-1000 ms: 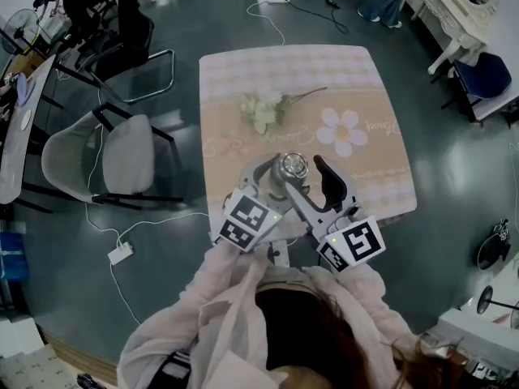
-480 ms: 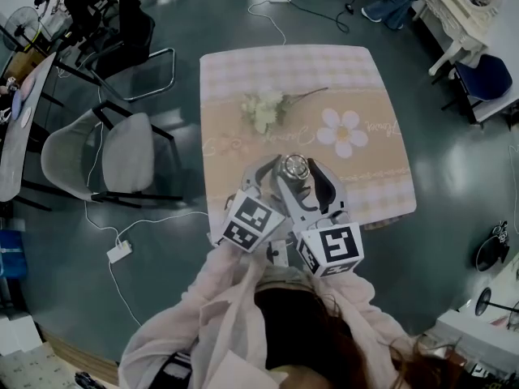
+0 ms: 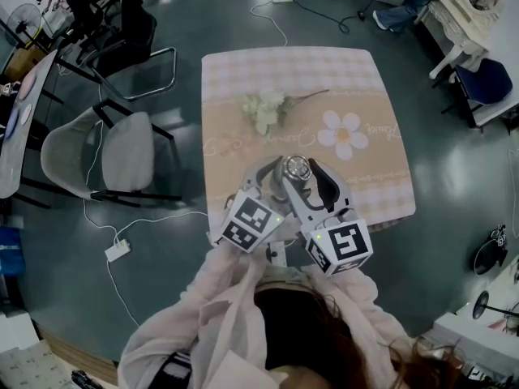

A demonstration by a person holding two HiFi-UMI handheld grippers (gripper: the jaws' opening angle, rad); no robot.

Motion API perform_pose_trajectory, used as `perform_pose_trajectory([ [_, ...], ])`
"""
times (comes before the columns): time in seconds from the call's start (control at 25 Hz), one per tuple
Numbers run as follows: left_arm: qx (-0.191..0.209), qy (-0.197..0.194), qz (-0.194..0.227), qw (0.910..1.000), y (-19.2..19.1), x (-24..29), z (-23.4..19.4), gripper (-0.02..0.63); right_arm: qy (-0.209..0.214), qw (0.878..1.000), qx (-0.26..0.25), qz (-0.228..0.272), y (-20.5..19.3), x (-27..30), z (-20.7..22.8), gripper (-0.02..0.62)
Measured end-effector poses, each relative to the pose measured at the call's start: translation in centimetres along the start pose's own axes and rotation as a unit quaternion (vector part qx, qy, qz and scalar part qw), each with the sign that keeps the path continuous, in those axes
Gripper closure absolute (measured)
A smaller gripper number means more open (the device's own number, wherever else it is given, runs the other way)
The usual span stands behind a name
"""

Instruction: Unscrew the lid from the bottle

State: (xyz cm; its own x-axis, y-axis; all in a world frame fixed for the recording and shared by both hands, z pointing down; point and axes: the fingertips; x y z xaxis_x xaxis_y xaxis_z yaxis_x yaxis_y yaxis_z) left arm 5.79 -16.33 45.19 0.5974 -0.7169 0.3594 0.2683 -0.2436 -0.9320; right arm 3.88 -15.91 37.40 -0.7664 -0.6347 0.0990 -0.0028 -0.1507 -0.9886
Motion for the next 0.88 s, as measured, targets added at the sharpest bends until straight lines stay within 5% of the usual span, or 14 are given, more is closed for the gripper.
perform_pose_trajectory([
  [0.4,-0.005,-0.011,0.005,0.9999,0.4,-0.4,0.5,0.227,0.150,0.988,-0.045,-0.010,0.5,-0.2,-1.1,0.350],
  [0.88,0.002,-0.035,0.004,0.9994,0.0,-1.0,1.5,0.227,0.326,0.944,-0.057,-0.001,0.1,-1.1,-1.8,0.350],
])
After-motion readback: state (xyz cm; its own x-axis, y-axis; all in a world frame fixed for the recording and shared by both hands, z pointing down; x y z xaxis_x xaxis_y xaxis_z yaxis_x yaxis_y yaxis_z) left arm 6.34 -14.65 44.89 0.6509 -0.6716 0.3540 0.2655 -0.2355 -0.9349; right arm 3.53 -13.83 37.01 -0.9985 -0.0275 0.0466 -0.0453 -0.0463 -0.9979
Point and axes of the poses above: the fingertips, and each gripper's own axes: x forward along the fingers, z to its right, y out of its top, and after that the axes turned 15 degrees about y, right-handed
